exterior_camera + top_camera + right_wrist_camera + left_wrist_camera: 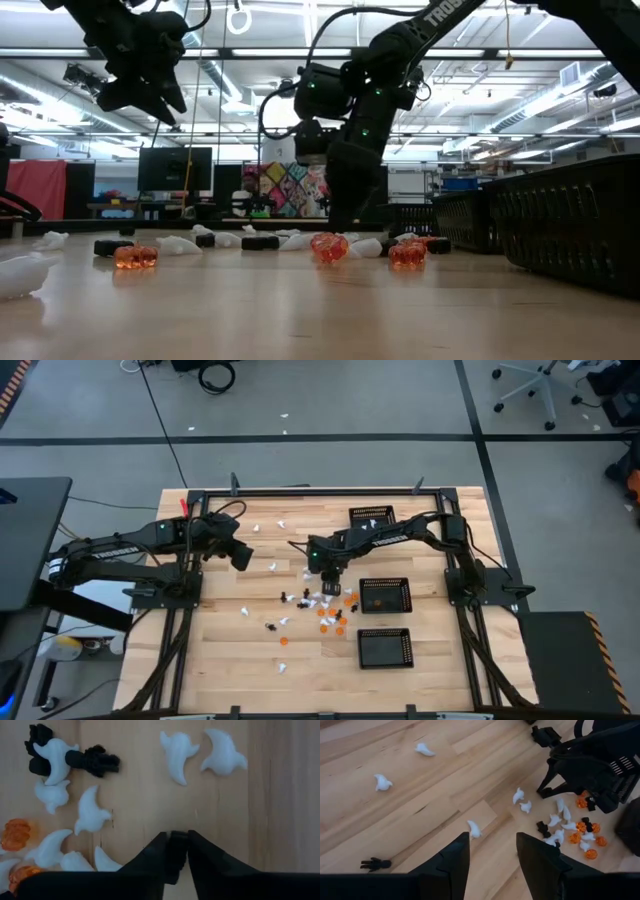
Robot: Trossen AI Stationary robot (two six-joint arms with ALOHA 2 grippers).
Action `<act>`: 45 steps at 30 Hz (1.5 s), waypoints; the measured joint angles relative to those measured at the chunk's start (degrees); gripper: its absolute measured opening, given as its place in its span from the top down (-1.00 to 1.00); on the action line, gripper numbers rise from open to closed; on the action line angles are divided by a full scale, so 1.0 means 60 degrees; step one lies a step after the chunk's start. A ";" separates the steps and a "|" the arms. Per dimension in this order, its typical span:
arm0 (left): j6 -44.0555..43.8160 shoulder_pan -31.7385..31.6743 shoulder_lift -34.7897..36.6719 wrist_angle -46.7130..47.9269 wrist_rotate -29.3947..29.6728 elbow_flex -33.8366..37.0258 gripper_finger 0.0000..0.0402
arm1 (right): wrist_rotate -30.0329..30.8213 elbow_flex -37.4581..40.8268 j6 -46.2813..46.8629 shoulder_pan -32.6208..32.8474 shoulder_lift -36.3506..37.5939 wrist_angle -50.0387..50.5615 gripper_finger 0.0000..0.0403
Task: Sort Halloween decoration
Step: Put the black skeleton toy into the bottom black bin
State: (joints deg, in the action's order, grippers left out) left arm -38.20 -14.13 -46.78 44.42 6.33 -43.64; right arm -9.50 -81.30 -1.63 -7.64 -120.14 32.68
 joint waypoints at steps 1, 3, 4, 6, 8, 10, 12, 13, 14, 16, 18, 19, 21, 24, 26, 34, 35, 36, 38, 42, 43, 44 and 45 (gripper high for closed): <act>0.0000 0.0000 0.0000 0.0000 0.0003 0.0000 0.14 | -0.0008 0.0000 0.0007 -0.0007 0.0019 0.0019 0.69; 0.0038 0.0000 0.0000 -0.0004 0.0027 0.0000 0.14 | -0.0102 0.0018 0.0031 -0.0059 0.0094 0.0069 0.77; 0.0040 0.0000 0.0000 -0.0006 0.0050 0.0000 0.14 | -0.0157 0.0009 0.0078 -0.0085 0.0134 0.0100 0.80; 0.0040 0.0000 0.0000 -0.0005 0.0070 0.0000 0.14 | -0.0285 -0.0007 0.0200 -0.0158 0.0235 0.0385 0.83; 0.0047 0.0000 0.0000 -0.0009 0.0105 0.0000 0.14 | -0.0351 -0.0007 0.0336 -0.0254 0.0384 0.0491 0.83; 0.0051 0.0000 0.0000 -0.0011 0.0193 0.0000 0.14 | -0.0361 -0.0014 0.0533 -0.0359 0.0613 0.0517 0.81; 0.0055 0.0000 0.0000 -0.0007 0.0244 0.0000 0.14 | -0.0372 -0.0025 0.0734 -0.0446 0.0865 0.0730 0.80; 0.0055 0.0000 0.0000 -0.0011 0.0244 0.0000 0.14 | -0.0376 -0.0025 0.0820 -0.0489 0.1007 0.0963 0.79; 0.0058 0.0000 0.0000 -0.0007 0.0244 0.0000 0.14 | -0.0406 -0.0025 0.0899 -0.0521 0.1190 0.1191 0.79; 0.0066 0.0000 0.0000 -0.0007 0.0245 0.0000 0.14 | -0.0640 -0.0025 0.1046 -0.0546 0.1672 0.1580 0.79; 0.0075 0.0000 0.0000 -0.0009 0.0245 0.0000 0.14 | -0.1036 -0.0029 0.1248 -0.0494 0.2307 0.1951 0.79; 0.0089 0.0000 0.0000 -0.0008 0.0244 0.0000 0.14 | -0.1196 -0.0036 0.1367 -0.0432 0.2612 0.2122 0.79; 0.0218 0.0000 0.0000 -0.0011 0.0246 0.0000 0.14 | -0.1418 -0.0039 0.1520 -0.0173 0.3239 0.2532 0.79; 0.0346 0.0000 0.0000 -0.0024 0.0248 0.0000 0.14 | -0.1579 0.0034 0.1774 0.0712 0.4053 0.2948 0.79; 0.0524 0.0000 0.0000 -0.0076 0.0248 0.0000 0.14 | -0.1694 0.0195 0.2234 0.1566 0.4434 0.2912 0.79; 0.0565 0.0000 -0.0003 -0.0077 0.0248 0.0000 0.14 | -0.0150 0.1131 0.4514 0.5182 0.4329 0.2082 0.79; 0.0562 0.0000 -0.0001 -0.0073 0.0246 0.0000 0.14 | 0.0059 0.1314 0.4943 0.5449 0.4255 0.1920 0.79; 0.0565 0.0000 0.0000 -0.0079 0.0246 0.0000 0.14 | 0.0290 0.1524 0.5377 0.5673 0.4212 0.1815 0.79; 0.0564 0.0000 -0.0002 -0.0078 0.0248 0.0000 0.14 | 0.0735 0.1953 0.6207 0.6006 0.4122 0.1567 0.79; 0.0571 0.0000 -0.0004 -0.0087 0.0244 0.0000 0.14 | 0.1036 0.2954 0.7358 0.6344 0.4109 0.0613 0.79; 0.0572 0.0000 -0.0004 -0.0086 0.0248 0.0000 0.14 | 0.1000 0.3158 0.7579 0.6367 0.4109 0.0396 0.79; 0.0581 0.0000 -0.0004 -0.0087 0.0248 0.0000 0.14 | 0.0972 0.3339 0.7745 0.6396 0.4109 0.0286 0.79; 0.0638 0.0000 -0.0004 -0.0091 0.0251 0.0000 0.14 | 0.0931 0.3497 0.7821 0.6404 0.4109 0.0131 0.78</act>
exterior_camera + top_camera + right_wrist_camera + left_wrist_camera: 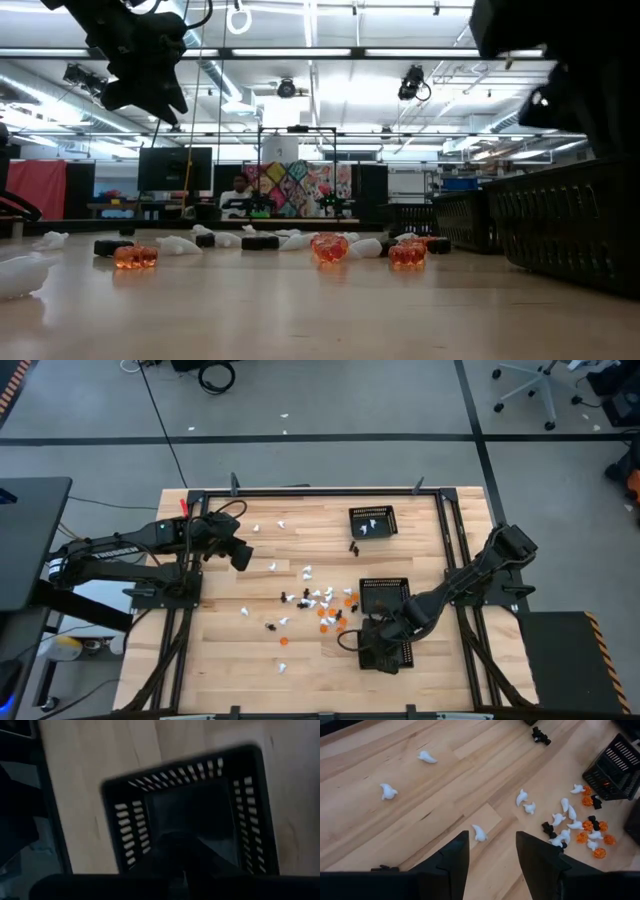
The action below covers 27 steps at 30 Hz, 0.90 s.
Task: Sort Halloween decoration
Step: Put the black skeleton toy into the bottom black bin, then put the white ghost toy into the top black bin
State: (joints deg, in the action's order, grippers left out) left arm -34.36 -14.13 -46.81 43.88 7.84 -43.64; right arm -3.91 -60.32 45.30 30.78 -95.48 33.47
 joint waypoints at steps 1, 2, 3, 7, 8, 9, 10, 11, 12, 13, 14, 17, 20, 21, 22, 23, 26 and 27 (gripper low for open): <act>0.0104 0.0000 0.0000 -0.0003 0.0000 0.0000 0.14 | 0.0000 0.0143 0.0024 0.0001 0.0000 -0.0185 0.78; 0.0183 -0.0001 0.0000 -0.0031 0.0001 0.0000 0.14 | 0.0008 0.0262 0.0009 -0.0003 0.0000 -0.0279 0.78; 0.0255 0.0000 -0.0004 -0.0073 0.0004 0.0000 0.14 | 0.0027 0.0357 -0.0039 -0.0003 0.0002 -0.0265 0.77; 0.0371 0.0000 -0.0011 -0.0108 0.0004 0.0000 0.14 | -0.0117 0.0868 -0.0004 -0.0081 0.0004 -0.0468 0.68; 0.0369 0.0000 -0.0011 -0.0110 0.0004 0.0000 0.14 | -0.0292 0.0958 -0.0004 -0.0119 0.0004 -0.0498 0.64; 0.0367 0.0000 -0.0011 -0.0106 0.0004 0.0000 0.14 | -0.0457 0.1012 -0.0004 -0.0169 0.0004 -0.0578 0.58; 0.0365 0.0000 -0.0011 -0.0111 0.0004 0.0000 0.14 | -0.0596 0.1040 -0.0004 -0.0221 0.0004 -0.0685 0.53; 0.0367 0.0000 -0.0011 -0.0111 0.0005 0.0000 0.14 | -0.0716 0.1046 -0.0006 -0.0268 0.0004 -0.0757 0.47; 0.0367 0.0000 -0.0011 -0.0110 0.0004 0.0000 0.14 | -0.0808 0.1046 -0.0026 -0.0314 0.0004 -0.0797 0.42; 0.0367 0.0000 -0.0011 -0.0122 0.0004 0.0000 0.14 | -0.0836 0.1045 -0.0044 -0.0353 0.0004 -0.0806 0.36; 0.0367 0.0000 -0.0011 -0.0138 0.0007 0.0000 0.14 | -0.0836 0.1029 -0.0044 -0.0379 0.0004 -0.0762 0.31; 0.0377 0.0000 -0.0011 -0.0138 0.0007 0.0000 0.14 | -0.1020 0.0883 -0.0044 -0.0470 0.0004 -0.0675 0.21; 0.0698 0.0000 -0.0011 -0.0138 0.0003 0.0000 0.14 | -0.1289 0.0501 -0.0064 -0.0531 0.0004 -0.0316 0.19; 0.0837 0.0000 -0.0011 -0.0139 -0.0025 0.0000 0.14 | -0.1331 0.0301 -0.0085 -0.0546 0.0004 -0.0133 0.19; 0.1002 0.0000 -0.0011 -0.0153 -0.0155 0.0000 0.14 | -0.1353 0.0061 -0.0125 -0.0562 0.0004 0.0046 0.20; 0.1174 0.0000 -0.0011 -0.0223 -0.0365 0.0000 0.14 | -0.1363 -0.0196 -0.0209 -0.0589 0.0004 0.0218 0.20; 0.1666 0.0072 -0.0011 -0.0803 -0.1278 0.0000 0.14 | -0.1245 -0.0940 -0.0495 -0.0739 0.0013 0.0830 0.23; 0.1837 0.0141 -0.0011 -0.1034 -0.1563 0.0000 0.14 | -0.1126 -0.1132 -0.0559 -0.0822 0.0015 0.0951 0.23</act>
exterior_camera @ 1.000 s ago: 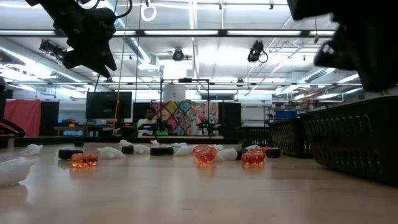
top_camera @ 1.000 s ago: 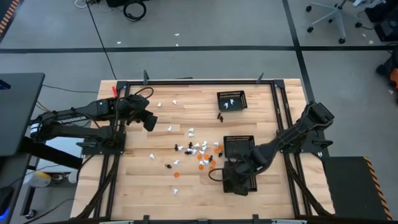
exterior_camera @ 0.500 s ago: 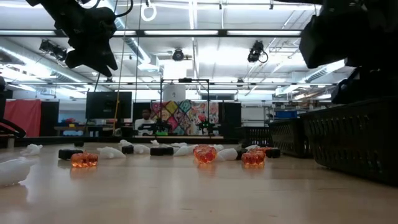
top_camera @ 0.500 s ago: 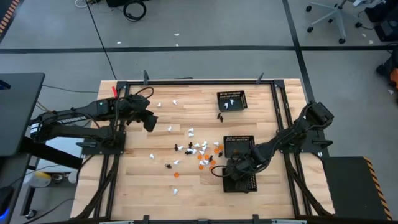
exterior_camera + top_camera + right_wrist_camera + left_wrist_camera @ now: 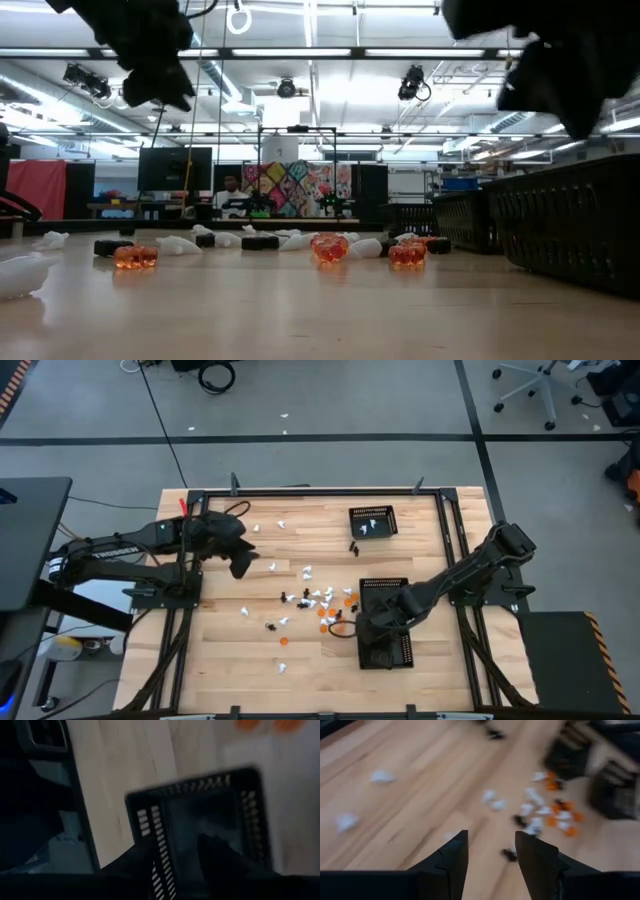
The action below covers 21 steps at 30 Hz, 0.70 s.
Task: Sort Halloween decoration
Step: Put the white ghost toy into the top black bin
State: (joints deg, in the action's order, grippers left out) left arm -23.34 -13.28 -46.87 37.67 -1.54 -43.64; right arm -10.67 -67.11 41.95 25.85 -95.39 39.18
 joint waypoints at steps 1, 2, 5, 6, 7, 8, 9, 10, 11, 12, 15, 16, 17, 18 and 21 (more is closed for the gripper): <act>0.0190 0.0107 0.0000 -0.0221 -0.0179 0.0000 0.14 | 0.0135 -0.0169 -0.0061 -0.0099 0.0000 0.0067 0.24; 0.0354 0.0227 0.0000 -0.0410 -0.0256 0.0000 0.14 | 0.0212 -0.0293 -0.0171 -0.0207 0.0002 0.0072 0.24; 0.0585 0.0609 -0.0007 -0.0732 -0.0294 0.0000 0.14 | 0.0239 -0.0467 -0.0359 -0.0577 0.0044 -0.0018 0.24; 0.0555 0.0714 -0.0046 -0.0776 -0.0295 0.0000 0.14 | 0.0243 -0.0514 -0.0403 -0.0683 0.0044 -0.0001 0.24; 0.0461 0.0836 -0.0099 -0.0810 -0.0297 0.0000 0.14 | 0.0204 -0.0541 -0.0457 -0.0789 0.0064 0.0023 0.24; 0.0355 0.0969 -0.0147 -0.0816 -0.0295 0.0000 0.14 | 0.0080 -0.0543 -0.0506 -0.0879 0.0098 0.0000 0.24; 0.0290 0.1108 -0.0190 -0.0788 -0.0293 0.0000 0.14 | -0.0080 -0.0546 -0.0522 -0.0983 0.0146 -0.0038 0.24; 0.0278 0.1269 -0.0223 -0.0784 -0.0295 0.0000 0.14 | -0.0189 -0.0547 -0.0540 -0.1075 0.0201 -0.0051 0.24; 0.0253 0.1440 -0.0287 -0.0798 -0.0295 0.0000 0.14 | -0.0219 -0.0547 -0.0591 -0.1178 0.0269 -0.0045 0.24; 0.0187 0.1616 -0.0387 -0.0827 -0.0294 0.0000 0.14 | -0.0216 -0.0548 -0.0662 -0.1271 0.0334 -0.0037 0.24; -0.0174 0.2014 -0.0729 -0.0807 -0.0291 0.0000 0.14 | -0.0190 -0.0550 -0.0815 -0.1637 0.0493 -0.0026 0.24; -0.0357 0.2123 -0.0845 -0.0839 -0.0284 0.0000 0.14 | -0.0187 -0.0550 -0.0810 -0.1781 0.0525 -0.0018 0.24; -0.0526 0.2220 -0.0943 -0.0827 -0.0272 0.0000 0.14 | -0.0167 -0.0550 -0.0752 -0.1917 0.0565 -0.0014 0.24; -0.0699 0.2319 -0.1020 -0.0809 -0.0258 0.0000 0.14 | -0.0165 -0.0550 -0.0668 -0.2058 0.0614 -0.0014 0.24; -0.0947 0.2648 -0.1252 -0.0879 -0.0226 0.0000 0.14 | -0.0148 -0.0550 -0.0216 -0.2408 0.0849 0.0010 0.24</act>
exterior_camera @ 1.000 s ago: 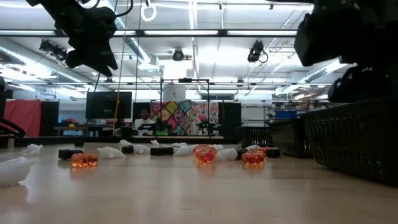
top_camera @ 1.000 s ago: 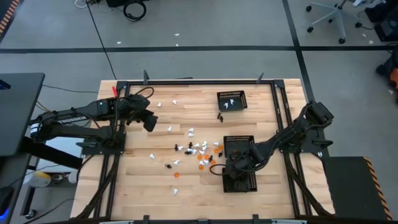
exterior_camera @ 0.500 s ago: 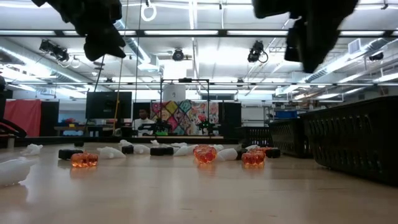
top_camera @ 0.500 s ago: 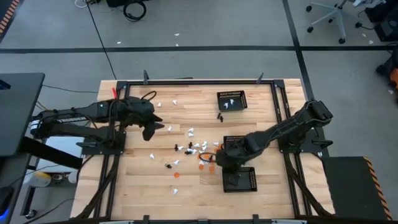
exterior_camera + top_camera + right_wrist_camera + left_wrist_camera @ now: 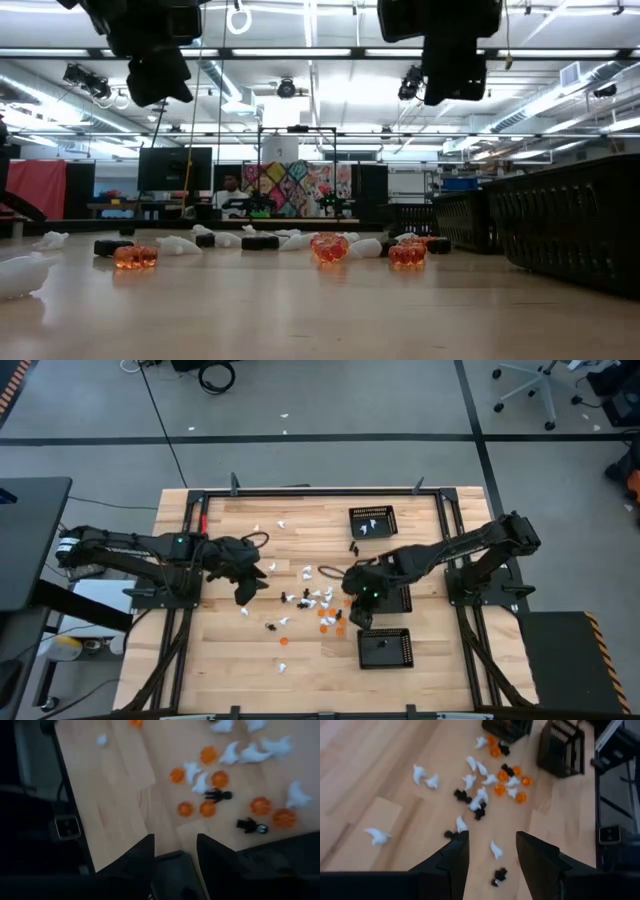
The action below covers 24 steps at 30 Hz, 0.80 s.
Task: Sort Halloween decoration
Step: Put the white ghost toy into the top black bin
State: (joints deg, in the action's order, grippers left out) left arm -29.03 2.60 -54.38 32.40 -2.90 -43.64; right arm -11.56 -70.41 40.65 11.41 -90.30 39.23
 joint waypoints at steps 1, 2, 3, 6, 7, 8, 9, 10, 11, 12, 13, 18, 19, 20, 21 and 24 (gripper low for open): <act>-0.0031 0.0117 -0.0050 0.0015 0.0060 0.0000 0.14 | -0.0004 0.0000 0.0104 -0.0092 0.0097 0.0003 0.24; -0.0078 0.0227 -0.0114 -0.0014 0.0153 0.0000 0.14 | -0.0006 0.0000 0.0154 -0.0186 0.0211 0.0041 0.24; -0.0210 0.0332 -0.0195 -0.0014 0.0290 -0.0004 0.14 | -0.0011 0.0000 0.0147 -0.0298 0.0348 0.0141 0.24; -0.0902 0.0478 -0.0445 -0.0040 0.0446 -0.0004 0.14 | 0.0057 0.0000 -0.0493 -0.0680 0.0827 0.0516 0.24; -0.1199 0.0489 -0.0537 -0.0093 0.0471 -0.0004 0.14 | 0.0193 0.0000 -0.0887 -0.0839 0.0993 0.0660 0.24; -0.1509 0.0486 -0.0626 -0.0100 0.0495 -0.0004 0.14 | 0.0287 0.0000 -0.1346 -0.1027 0.1129 0.0764 0.24; -0.1779 0.0489 -0.0709 -0.0133 0.0532 -0.0004 0.14 | 0.0303 0.0000 -0.1856 -0.1252 0.1243 0.0792 0.24; -0.2037 0.0515 -0.0774 -0.0244 0.0562 0.0000 0.14 | 0.0303 0.0000 -0.2396 -0.1476 0.1345 0.0764 0.24; -0.2223 0.0567 -0.0851 -0.0397 0.0676 0.0000 0.14 | 0.0281 0.0000 -0.2911 -0.1691 0.1419 0.0720 0.24; -0.2271 0.0617 -0.0922 -0.0571 0.0829 0.0000 0.14 | 0.0273 0.0000 -0.3385 -0.1888 0.1474 0.0686 0.24; -0.2286 0.0682 -0.0982 -0.0784 0.0945 0.0000 0.14 | 0.0283 0.0000 -0.3846 -0.2076 0.1507 0.0693 0.24; -0.2398 0.0936 -0.1485 -0.2749 0.1552 0.0000 0.14 | 0.0242 0.0000 -0.6225 -0.2719 0.1493 0.0846 0.24; -0.2419 0.0994 -0.1645 -0.3090 0.1613 -0.0007 0.14 | 0.0241 0.0000 -0.6514 -0.2799 0.1493 0.0777 0.24; -0.2512 0.1042 -0.1808 -0.3190 0.1685 -0.0014 0.14 | 0.0241 0.0000 -0.6739 -0.2862 0.1493 0.0685 0.24; -0.2732 0.1093 -0.1998 -0.3166 0.1765 -0.0015 0.14 | 0.0250 0.0000 -0.6890 -0.2917 0.1493 0.0558 0.24; -0.3544 0.1199 -0.2614 -0.2499 0.1780 -0.0009 0.14 | 0.0321 0.0000 -0.6962 -0.3074 0.1493 0.0173 0.24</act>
State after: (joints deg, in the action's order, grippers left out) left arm -50.29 9.79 -70.07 17.41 7.78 -43.69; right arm -9.63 -70.41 -1.13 -7.04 -81.34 40.28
